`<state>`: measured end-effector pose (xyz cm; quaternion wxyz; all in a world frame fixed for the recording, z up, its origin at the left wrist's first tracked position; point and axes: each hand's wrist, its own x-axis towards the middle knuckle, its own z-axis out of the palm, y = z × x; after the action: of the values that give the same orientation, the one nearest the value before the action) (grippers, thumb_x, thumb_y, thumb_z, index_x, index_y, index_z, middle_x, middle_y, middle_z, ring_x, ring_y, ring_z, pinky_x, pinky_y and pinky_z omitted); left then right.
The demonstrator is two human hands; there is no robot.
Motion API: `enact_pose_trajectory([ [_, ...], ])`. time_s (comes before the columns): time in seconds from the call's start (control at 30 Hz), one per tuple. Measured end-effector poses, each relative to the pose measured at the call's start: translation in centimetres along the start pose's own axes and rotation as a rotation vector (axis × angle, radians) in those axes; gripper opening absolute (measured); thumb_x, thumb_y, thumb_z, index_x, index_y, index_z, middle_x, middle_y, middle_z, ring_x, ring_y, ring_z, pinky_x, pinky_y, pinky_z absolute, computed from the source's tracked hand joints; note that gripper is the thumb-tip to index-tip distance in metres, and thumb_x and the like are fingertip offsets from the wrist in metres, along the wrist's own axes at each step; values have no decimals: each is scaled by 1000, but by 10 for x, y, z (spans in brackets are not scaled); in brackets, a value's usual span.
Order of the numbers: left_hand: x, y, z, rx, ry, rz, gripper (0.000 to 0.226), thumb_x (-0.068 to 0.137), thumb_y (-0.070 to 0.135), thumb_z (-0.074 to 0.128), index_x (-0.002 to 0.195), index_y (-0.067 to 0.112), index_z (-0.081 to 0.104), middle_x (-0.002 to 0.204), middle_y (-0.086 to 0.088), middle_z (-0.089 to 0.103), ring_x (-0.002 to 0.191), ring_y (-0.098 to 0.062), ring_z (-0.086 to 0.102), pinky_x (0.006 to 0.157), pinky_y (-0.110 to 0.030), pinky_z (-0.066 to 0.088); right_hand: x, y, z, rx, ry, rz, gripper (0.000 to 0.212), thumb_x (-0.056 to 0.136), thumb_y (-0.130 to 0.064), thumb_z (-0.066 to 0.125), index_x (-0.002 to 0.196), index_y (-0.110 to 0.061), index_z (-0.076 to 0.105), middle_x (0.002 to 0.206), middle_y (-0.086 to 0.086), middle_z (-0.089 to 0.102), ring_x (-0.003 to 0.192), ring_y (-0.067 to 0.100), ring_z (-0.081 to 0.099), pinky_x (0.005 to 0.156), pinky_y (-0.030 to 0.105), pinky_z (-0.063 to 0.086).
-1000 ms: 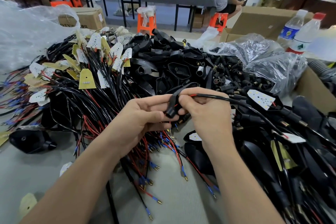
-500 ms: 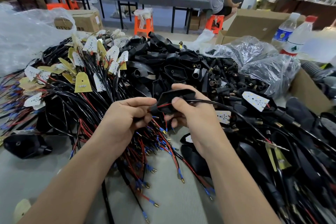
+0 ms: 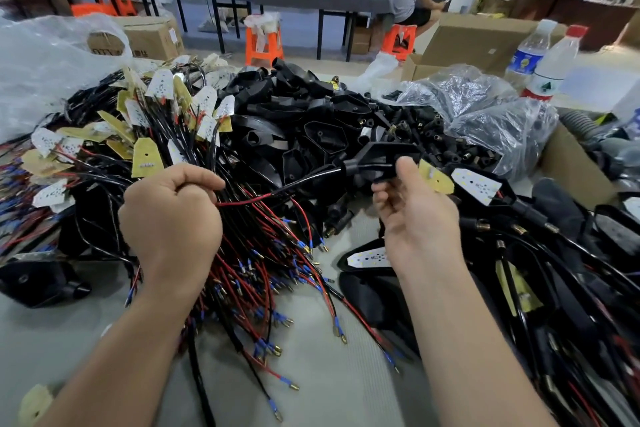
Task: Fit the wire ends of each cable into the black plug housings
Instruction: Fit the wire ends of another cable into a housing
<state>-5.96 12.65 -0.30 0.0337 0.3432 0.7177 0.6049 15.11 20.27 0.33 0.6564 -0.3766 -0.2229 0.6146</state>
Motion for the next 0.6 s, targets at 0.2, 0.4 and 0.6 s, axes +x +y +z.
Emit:
enact_pose_trajectory([
  [0.2,-6,5,0,151,-358,186,36,60,14,47,61,38,74,47,12,62,40,-9,53,39,-19,35,7,2,0,-240,11,-127,8,102,-15,62,97,-12,66,88,8,75,76,16,69,69,39,59],
  [0.4,-16,9,3,-46,-609,178,29,70,21,65,89,38,81,79,17,77,78,-3,73,72,-24,55,-2,5,-2,-550,-390,-64,16,98,-13,65,88,-9,77,82,6,76,73,14,70,60,26,55],
  [0.6,-22,12,14,-460,-1098,-202,44,104,11,57,143,31,57,122,-5,76,112,-23,73,73,-31,62,-17,29,6,-705,-446,-106,15,90,-16,69,96,-25,79,60,-7,65,54,8,55,52,23,47],
])
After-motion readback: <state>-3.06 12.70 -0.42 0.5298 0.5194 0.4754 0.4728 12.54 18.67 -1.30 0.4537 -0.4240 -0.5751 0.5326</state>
